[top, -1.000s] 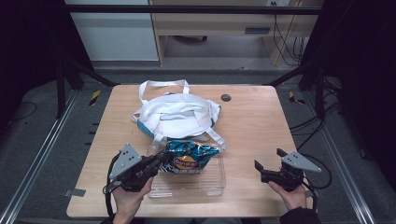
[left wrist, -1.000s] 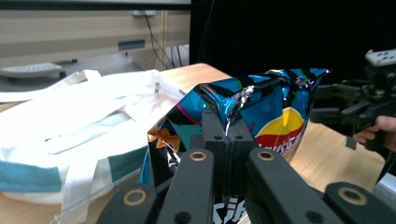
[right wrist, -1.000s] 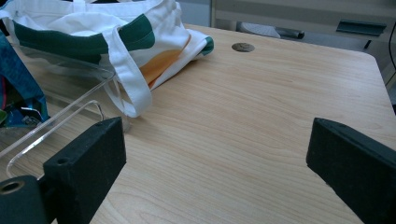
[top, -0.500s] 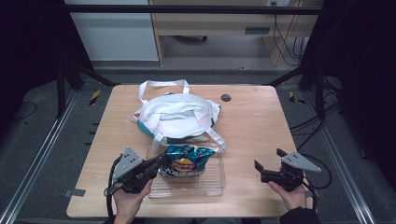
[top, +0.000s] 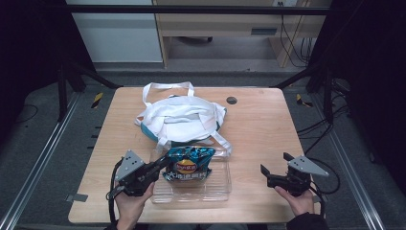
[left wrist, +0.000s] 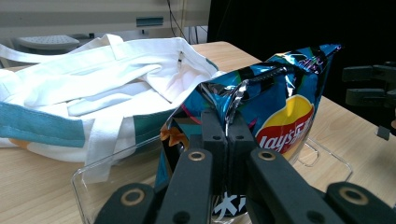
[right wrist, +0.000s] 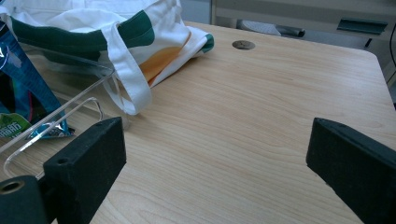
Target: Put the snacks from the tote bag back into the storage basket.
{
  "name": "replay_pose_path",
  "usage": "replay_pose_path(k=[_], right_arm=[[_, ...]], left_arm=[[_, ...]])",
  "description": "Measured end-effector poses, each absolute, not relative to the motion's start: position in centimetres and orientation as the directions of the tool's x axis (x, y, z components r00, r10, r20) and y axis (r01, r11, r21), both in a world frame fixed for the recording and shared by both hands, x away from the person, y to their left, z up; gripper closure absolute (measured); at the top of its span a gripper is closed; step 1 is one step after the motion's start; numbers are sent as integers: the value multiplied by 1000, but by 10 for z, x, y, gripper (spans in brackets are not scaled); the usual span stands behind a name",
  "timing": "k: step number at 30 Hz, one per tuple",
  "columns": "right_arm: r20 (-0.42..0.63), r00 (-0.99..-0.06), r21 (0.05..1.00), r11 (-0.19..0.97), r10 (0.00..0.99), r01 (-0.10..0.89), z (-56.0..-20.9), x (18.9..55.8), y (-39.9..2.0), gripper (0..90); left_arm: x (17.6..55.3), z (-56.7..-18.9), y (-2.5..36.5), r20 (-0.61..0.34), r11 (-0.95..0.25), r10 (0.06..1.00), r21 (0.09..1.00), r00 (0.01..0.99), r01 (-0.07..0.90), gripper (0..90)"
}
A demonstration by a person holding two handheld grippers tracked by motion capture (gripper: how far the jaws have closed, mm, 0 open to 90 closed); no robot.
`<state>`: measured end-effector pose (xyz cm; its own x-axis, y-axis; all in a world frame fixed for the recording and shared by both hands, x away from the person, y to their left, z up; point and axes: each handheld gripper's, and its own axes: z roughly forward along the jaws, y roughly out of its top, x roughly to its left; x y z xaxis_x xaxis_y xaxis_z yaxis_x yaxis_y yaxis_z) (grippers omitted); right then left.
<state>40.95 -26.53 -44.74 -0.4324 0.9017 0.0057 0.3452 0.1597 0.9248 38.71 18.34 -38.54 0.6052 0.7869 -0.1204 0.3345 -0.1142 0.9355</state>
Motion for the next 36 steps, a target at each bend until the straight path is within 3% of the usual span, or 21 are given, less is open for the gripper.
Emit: replay_pose_path(k=[36], right_arm=[[2,-436,919,170,900,355,-449,412,-263,52]], left_arm=[[432,-383,180,-105,-108,824,935,557,336,863]])
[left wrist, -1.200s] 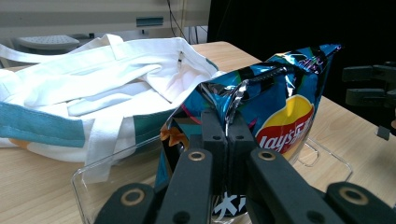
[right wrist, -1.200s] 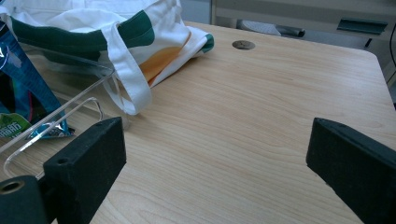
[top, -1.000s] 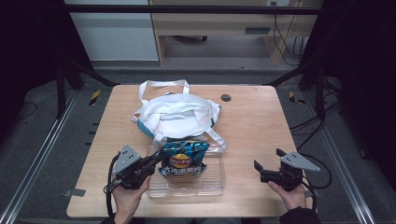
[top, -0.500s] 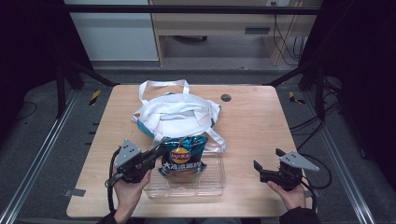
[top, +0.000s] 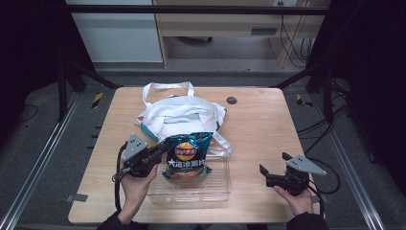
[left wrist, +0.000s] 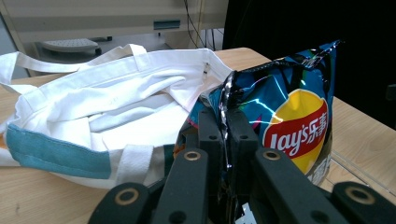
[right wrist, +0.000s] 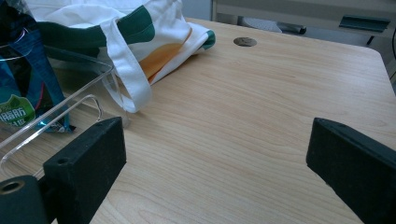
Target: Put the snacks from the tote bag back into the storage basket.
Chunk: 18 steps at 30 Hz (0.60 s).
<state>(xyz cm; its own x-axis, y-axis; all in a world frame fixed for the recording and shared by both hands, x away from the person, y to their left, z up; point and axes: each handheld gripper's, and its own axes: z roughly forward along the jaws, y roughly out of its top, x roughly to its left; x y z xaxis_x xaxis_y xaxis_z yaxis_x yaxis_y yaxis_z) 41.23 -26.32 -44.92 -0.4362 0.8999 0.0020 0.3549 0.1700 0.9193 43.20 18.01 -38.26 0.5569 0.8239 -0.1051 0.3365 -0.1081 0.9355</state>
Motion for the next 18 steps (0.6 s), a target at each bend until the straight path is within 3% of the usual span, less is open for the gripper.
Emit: replay_pose_path(k=[18], right_arm=[[-1,-433,915,175,901,363,-450,413,-262,52]], left_arm=[[446,-382,178,-96,-106,833,939,544,328,818]])
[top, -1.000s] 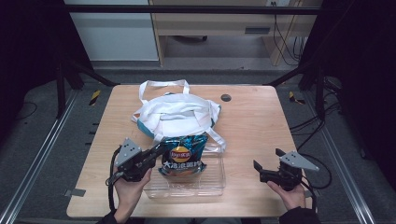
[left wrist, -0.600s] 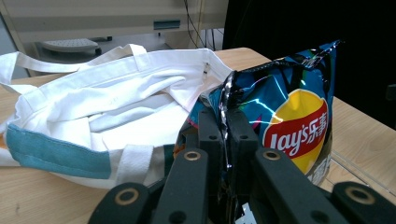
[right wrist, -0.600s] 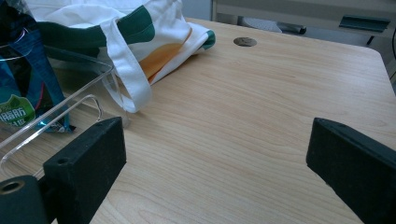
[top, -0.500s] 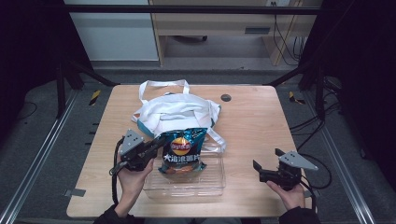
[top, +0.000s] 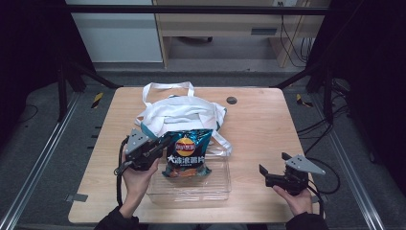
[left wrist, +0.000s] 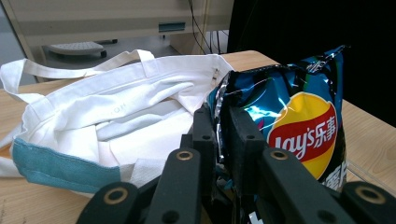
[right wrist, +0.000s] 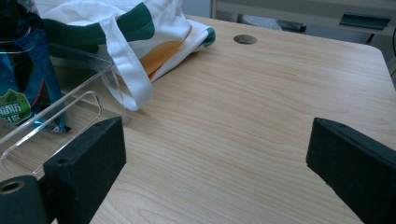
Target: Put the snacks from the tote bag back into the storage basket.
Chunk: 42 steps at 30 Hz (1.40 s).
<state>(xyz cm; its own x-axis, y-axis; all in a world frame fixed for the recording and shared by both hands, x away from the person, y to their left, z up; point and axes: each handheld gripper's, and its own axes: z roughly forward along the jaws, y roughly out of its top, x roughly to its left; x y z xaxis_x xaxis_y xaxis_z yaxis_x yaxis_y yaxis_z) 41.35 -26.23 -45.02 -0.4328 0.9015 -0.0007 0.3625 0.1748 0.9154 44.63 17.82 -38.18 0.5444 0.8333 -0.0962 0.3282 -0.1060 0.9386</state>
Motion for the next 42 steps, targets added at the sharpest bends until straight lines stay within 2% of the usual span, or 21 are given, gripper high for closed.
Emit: replay_pose_path(k=[5,9,16,26,42], right_arm=[[-2,-434,916,176,901,360,-450,414,-262,52],[-4,-434,916,177,901,359,-450,414,-262,52],[-3,-436,917,176,900,357,-450,413,-262,52],[0,-434,919,171,901,356,-449,413,-263,52],[3,-432,921,165,902,352,-448,411,-263,52]], left_arm=[[448,-382,177,-90,-110,833,940,546,322,811],[447,-382,177,-82,-114,832,942,548,315,771],[445,-382,176,-47,-141,839,943,543,300,654],[441,-380,181,-70,-125,830,944,553,306,486],[419,-373,191,-11,-162,837,950,547,266,427]])
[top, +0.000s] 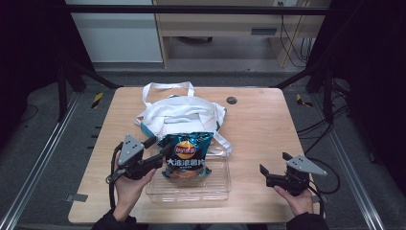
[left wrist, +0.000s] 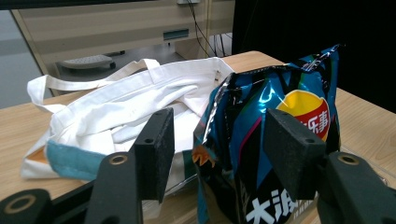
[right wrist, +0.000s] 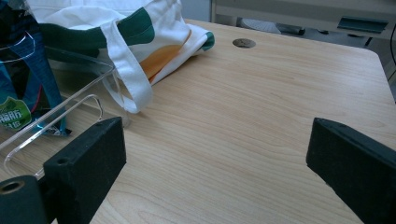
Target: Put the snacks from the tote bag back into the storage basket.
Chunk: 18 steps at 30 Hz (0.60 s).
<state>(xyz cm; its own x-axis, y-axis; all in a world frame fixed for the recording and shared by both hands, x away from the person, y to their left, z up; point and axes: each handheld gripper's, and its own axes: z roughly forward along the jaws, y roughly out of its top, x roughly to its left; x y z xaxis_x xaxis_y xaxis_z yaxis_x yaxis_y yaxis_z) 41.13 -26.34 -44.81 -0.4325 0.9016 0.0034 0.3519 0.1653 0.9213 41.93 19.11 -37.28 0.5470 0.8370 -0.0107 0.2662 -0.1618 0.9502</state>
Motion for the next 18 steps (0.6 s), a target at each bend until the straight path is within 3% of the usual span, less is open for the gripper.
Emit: replay_pose_path(k=[18], right_arm=[[1,-429,926,161,903,342,-447,410,-265,52]], left_arm=[[401,-381,222,-8,-162,847,948,531,273,380]])
